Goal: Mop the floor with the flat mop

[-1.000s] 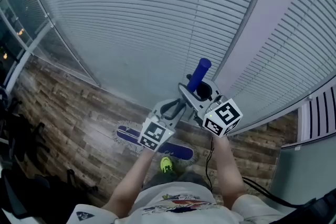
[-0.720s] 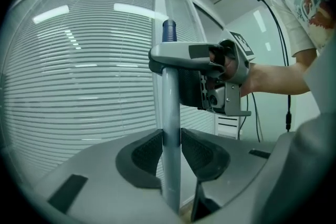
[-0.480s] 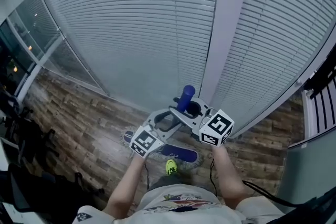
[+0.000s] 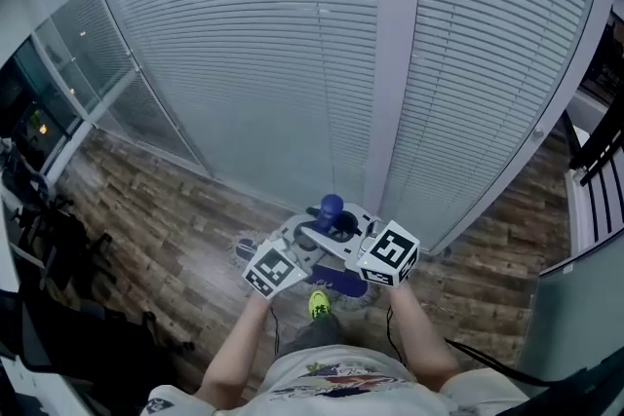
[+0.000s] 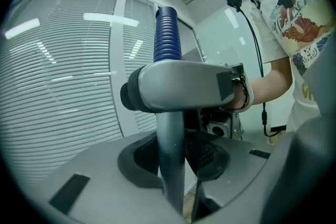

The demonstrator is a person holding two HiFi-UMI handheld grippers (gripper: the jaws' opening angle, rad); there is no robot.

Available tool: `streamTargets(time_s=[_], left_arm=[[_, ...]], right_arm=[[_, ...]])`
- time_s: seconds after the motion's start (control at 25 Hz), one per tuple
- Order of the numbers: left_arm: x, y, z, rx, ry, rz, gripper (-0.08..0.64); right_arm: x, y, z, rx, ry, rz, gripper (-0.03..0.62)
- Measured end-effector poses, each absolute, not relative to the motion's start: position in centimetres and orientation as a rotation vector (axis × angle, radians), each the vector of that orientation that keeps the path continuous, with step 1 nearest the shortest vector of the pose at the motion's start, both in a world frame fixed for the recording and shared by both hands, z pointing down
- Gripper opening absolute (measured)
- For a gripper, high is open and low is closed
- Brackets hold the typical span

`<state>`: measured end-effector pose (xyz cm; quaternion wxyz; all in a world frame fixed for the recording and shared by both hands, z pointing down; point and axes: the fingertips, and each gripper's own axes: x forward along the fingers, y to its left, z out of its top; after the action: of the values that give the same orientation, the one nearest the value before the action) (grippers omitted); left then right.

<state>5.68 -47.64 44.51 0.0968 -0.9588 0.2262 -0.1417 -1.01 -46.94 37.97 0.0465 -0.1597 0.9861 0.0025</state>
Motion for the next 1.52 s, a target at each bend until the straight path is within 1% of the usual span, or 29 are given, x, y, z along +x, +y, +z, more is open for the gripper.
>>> streamTargets(time_s=[0.24,0.48,0.72,1.2,1.52], left_arm=[[6.6,-42.6,45.6,-2.865,0.699,-0.38,0.106],[5.8,-38.9,46.5,-2.978,0.786,-0.192,0.106],[3.9,-36.1,47.8,-2.983,0.851,-0.209,0.107],[2.7,-33.3,48.4,-3.019,0.845,-0.146,0.118],[-0.6,-24.9,49.9,-3.061,0.875,-0.133,0.138]], right_arm=[[0.0,-41.4,39.1,-0.43,3.017,0.036,0.12],[-0.6,-36.8,40.0,-0.324,3.025,0.071,0.119],[-2.2,-33.5,40.6,-0.238,3.046,0.163,0.118],[-3.4,-30.5,41.4,-0.239,3.048,0.073,0.12],[-7.2,-21.4,43.8,-0.133,3.146,0.062,0.13]])
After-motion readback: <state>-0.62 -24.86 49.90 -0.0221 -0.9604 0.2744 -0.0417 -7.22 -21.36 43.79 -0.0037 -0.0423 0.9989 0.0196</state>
